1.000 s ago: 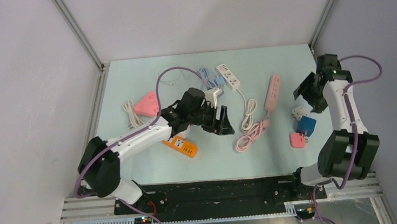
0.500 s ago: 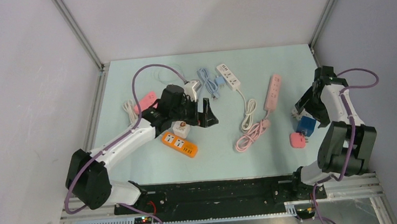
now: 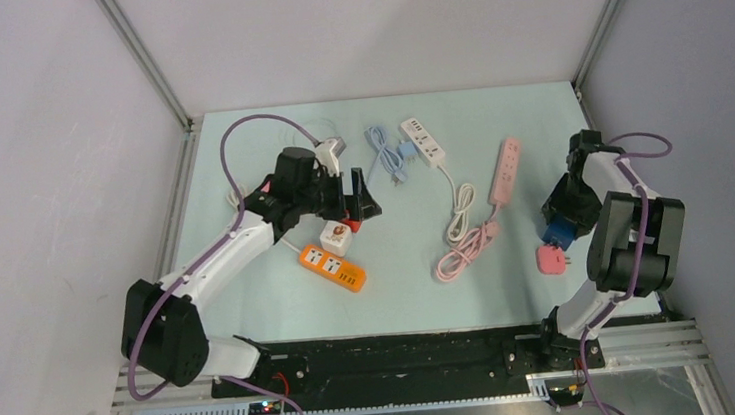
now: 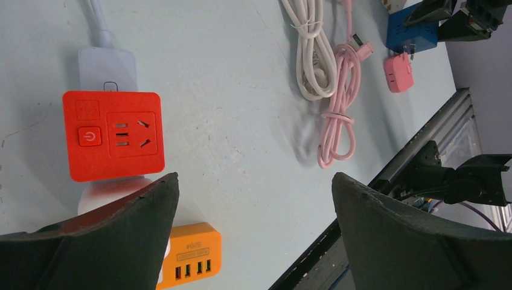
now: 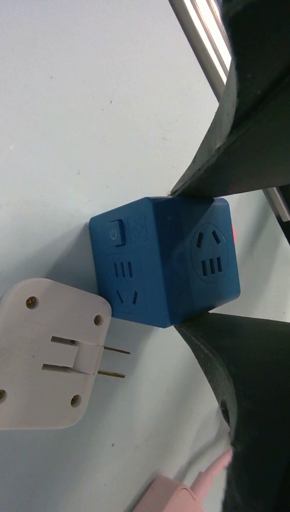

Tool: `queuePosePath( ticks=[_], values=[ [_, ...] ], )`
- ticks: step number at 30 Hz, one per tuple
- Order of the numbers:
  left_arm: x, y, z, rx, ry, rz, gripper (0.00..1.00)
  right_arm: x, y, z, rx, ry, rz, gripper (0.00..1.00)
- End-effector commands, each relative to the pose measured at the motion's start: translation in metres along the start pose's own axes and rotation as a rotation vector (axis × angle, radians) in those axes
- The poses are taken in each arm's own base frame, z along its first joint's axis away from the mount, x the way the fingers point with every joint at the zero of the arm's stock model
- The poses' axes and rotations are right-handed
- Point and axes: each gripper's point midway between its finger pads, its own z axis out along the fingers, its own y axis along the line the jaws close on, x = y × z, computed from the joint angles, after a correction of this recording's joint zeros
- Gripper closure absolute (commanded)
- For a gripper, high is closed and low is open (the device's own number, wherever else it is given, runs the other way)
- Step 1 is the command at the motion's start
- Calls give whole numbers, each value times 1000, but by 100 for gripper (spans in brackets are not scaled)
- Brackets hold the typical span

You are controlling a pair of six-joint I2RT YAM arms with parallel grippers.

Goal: Insert the plug
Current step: Pick up the plug from the center of the board.

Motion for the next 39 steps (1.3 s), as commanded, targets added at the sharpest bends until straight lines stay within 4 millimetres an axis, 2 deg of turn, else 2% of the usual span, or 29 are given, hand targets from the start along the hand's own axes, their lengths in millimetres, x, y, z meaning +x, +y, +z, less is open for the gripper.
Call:
queuePosePath(
  ticks=[1,3,8,13,14,15,17,20,24,32,39],
  values=[
    [-24,-13,-8,42,-40,62,0,-22,13,-19,-14,-153,-4,59],
    [-26,-14,-7,45,-36,62,0,-24,24,-29,-66,-181,-7,65],
    [-34,-23,-5,81,-30,51,0,-26,59,-74,-250,-240,-23,68],
    [-53,-38,-10,122,-57,39,0,-16,119,-138,-612,-273,-68,68],
    [-56,-40,-10,129,-61,41,0,-8,133,-152,-685,-267,-93,68],
    [-63,-46,-13,144,-74,44,1,-10,143,-163,-739,-292,-107,68],
    [-75,-54,-17,166,-94,52,1,0,168,-193,-871,-318,-166,67],
    [-96,-67,-25,196,-136,61,1,9,195,-233,-1047,-338,-230,67],
    [-117,-82,-36,238,-173,68,0,17,214,-276,-1202,-363,-289,67],
    [-131,-105,-43,328,-170,69,1,43,235,-345,-1474,-377,-425,66],
    [-155,-133,-60,412,-197,69,0,70,236,-382,-1678,-333,-635,66]
  ],
)
